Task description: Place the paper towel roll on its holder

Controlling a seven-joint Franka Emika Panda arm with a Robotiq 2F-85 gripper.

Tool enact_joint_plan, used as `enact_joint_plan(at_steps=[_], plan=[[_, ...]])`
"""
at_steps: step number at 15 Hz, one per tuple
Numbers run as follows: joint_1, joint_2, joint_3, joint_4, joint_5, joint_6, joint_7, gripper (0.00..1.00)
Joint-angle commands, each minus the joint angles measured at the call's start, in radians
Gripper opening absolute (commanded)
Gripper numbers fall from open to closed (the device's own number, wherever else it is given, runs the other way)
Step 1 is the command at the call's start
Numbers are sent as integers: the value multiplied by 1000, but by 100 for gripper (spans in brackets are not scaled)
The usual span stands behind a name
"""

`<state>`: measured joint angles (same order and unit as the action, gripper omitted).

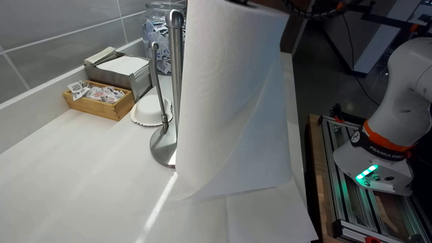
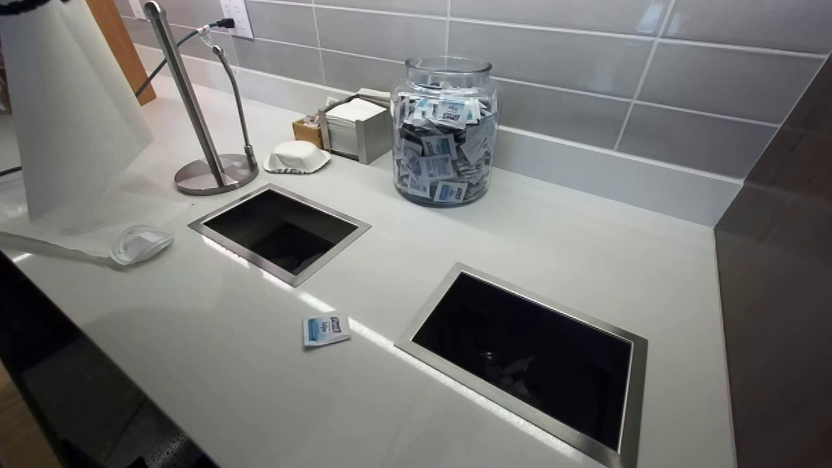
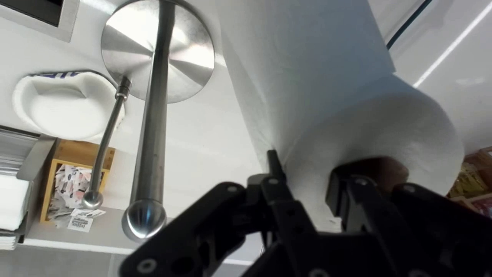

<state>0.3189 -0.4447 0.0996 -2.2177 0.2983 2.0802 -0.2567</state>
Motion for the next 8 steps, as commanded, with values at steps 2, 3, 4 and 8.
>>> enact_joint_plan(at_steps=[2, 3, 4, 8], plan=[[-33, -93, 10, 61, -24, -107, 45, 7], [-42, -107, 11, 76, -33, -124, 60, 7], [-54, -118, 16, 93, -47, -140, 81, 7], [-90, -152, 41, 157, -112, -165, 143, 7]])
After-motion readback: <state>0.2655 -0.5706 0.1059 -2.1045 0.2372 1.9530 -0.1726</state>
